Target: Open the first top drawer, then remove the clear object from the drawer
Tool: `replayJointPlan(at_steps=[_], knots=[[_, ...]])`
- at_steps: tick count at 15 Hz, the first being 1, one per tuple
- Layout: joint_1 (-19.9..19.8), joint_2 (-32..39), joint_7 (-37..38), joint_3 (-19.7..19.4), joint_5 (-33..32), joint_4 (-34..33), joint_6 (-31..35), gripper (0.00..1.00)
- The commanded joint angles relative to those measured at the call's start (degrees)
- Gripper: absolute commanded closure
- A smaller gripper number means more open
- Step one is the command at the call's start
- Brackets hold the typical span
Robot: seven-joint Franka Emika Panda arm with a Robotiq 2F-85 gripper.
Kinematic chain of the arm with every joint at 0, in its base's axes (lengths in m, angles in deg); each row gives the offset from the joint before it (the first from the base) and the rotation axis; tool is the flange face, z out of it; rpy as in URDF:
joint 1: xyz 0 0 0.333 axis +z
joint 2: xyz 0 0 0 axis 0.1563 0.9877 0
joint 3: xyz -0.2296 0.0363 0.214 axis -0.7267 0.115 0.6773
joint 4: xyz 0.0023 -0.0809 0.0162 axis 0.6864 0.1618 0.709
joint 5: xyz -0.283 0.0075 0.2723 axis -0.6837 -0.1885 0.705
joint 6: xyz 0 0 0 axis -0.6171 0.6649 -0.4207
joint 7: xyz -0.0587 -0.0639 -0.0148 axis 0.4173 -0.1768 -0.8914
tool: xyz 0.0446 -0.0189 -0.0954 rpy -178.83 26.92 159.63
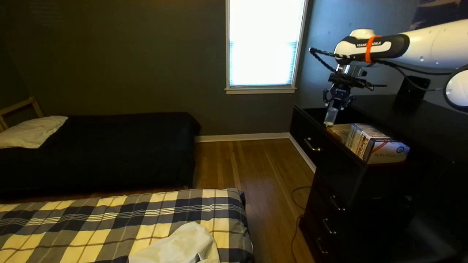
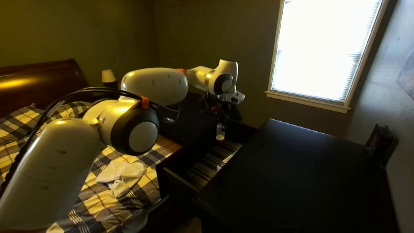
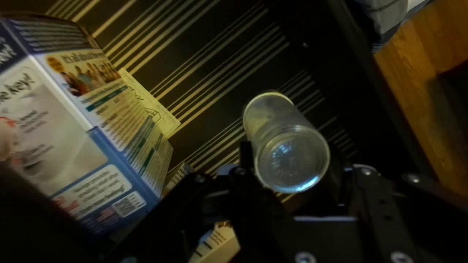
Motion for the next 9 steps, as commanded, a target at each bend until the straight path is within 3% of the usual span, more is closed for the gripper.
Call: replayJointPlan(at_steps=[1, 9], knots=[[0.04, -4.57, 6.7, -1.98, -1.0, -4.13, -5.73, 0.77], [-3.55, -6.15, 20.69, -9.95, -2.05, -9.82, -3.54, 0.77]])
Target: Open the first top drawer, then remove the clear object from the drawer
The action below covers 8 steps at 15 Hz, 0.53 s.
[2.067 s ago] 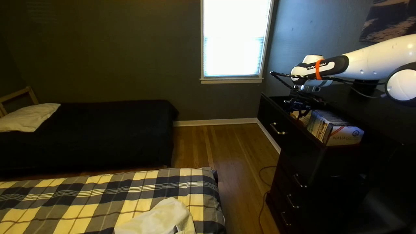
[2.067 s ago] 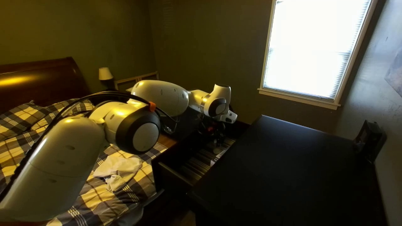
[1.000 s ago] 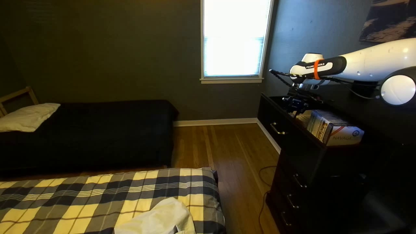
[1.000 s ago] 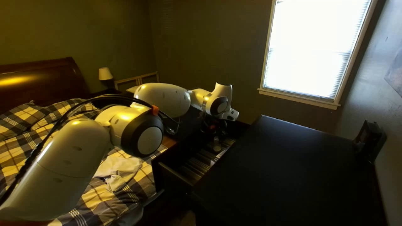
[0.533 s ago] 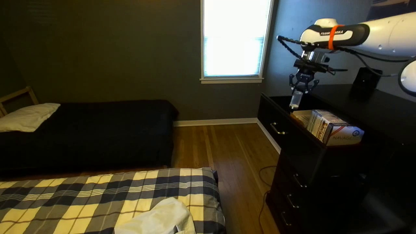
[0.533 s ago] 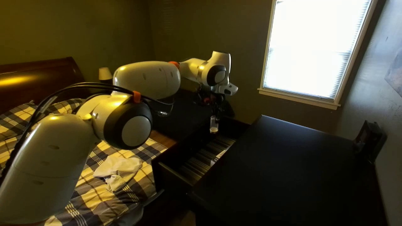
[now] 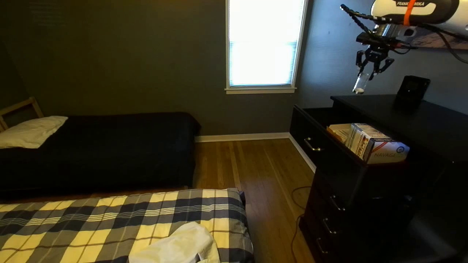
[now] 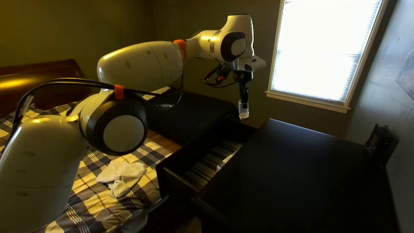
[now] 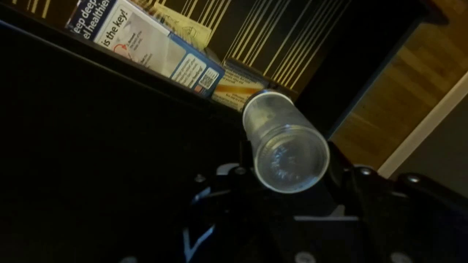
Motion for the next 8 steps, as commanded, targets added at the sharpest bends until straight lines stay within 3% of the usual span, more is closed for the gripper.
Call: replayJointPlan(at_steps=[1, 8], knots=[[-1.63, 1.17, 6.89, -3.41, -1.27, -1.8, 0.71, 0.77], [-2.21, 2.67, 16.58, -9.4, -5.18, -1.78, 3.6, 0.77]])
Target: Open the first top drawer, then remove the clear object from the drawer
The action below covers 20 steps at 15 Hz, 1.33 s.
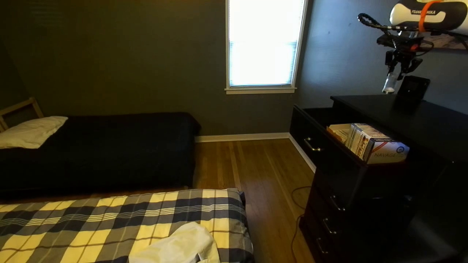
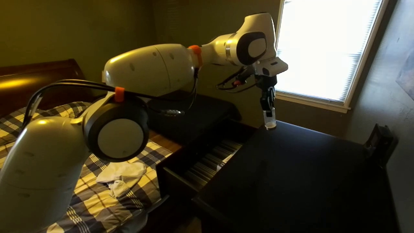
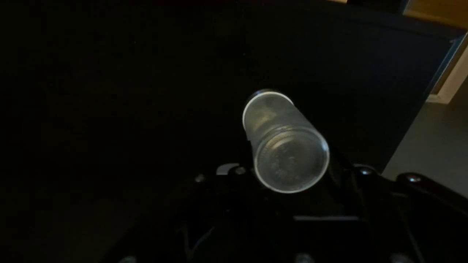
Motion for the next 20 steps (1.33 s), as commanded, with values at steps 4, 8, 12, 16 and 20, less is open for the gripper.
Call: replayJointPlan(at_steps=[4, 8, 12, 16, 20], knots=[[1.42, 2.59, 7.73, -3.42, -6.19, 0.27, 7.19, 0.77], [0.66, 3.5, 8.35, -2.16, -4.75, 1.43, 4.56, 0.77], [-0.04, 4.57, 7.63, -1.31, -2.91, 1.44, 1.25, 0.77], [-1.15, 5.74, 7.07, -0.29, 0.61, 0.88, -3.39, 0.77], [-1.93, 6.57, 6.91, 0.05, 3.26, 0.19, -5.99, 0.77]])
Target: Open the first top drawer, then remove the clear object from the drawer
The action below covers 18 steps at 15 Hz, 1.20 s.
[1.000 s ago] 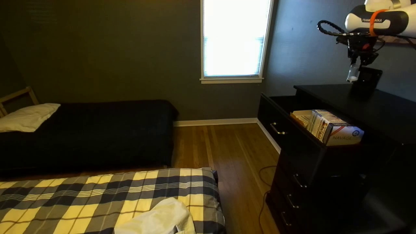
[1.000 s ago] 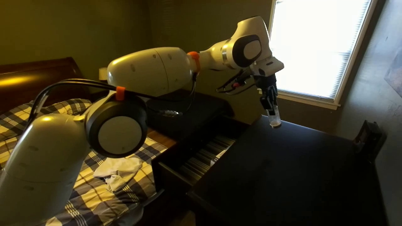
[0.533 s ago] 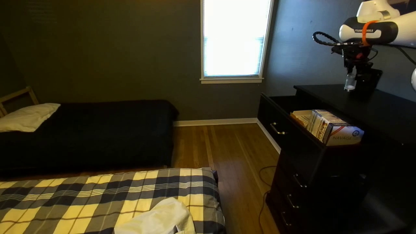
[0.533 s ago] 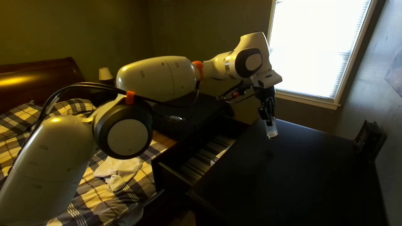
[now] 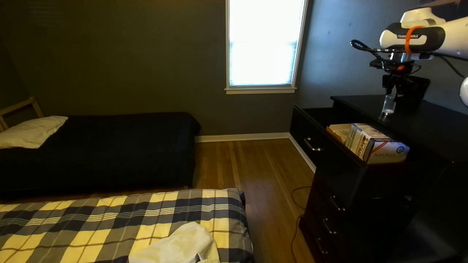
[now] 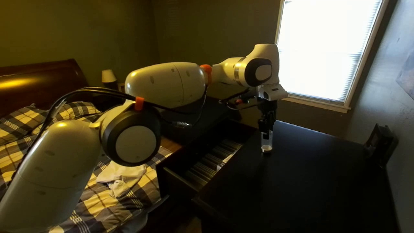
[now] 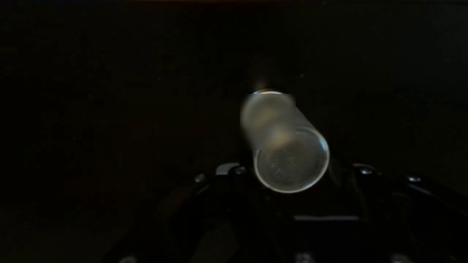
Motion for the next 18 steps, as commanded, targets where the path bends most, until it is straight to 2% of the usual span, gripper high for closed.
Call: replayJointPlan(at_steps=[1, 3, 4, 5, 7, 10, 14, 18], knots=[[-1.39, 0.62, -0.13, 0.98, 2.77, -1.34, -2.59, 0.77], [-1.61, 0.77, -0.18, 0.96, 3.37, -1.52, -2.74, 0.77], [-1.73, 0.77, -0.18, 1.01, 3.7, -1.53, -2.79, 0.49], [-1.78, 0.8, -0.23, 1.0, 3.88, -1.57, -2.81, 0.26], [-1.81, 0.75, -0.4, 1.04, 4.31, -1.55, -2.99, 0.23], [-1.33, 0.24, -0.67, 1.16, 4.24, -1.53, -2.96, 0.01], [-0.46, -2.21, -3.95, 3.75, 6.16, -1.0, -3.61, 0.0], [0.28, -5.22, -9.13, 8.82, 11.04, 0.9, -3.72, 0.0]])
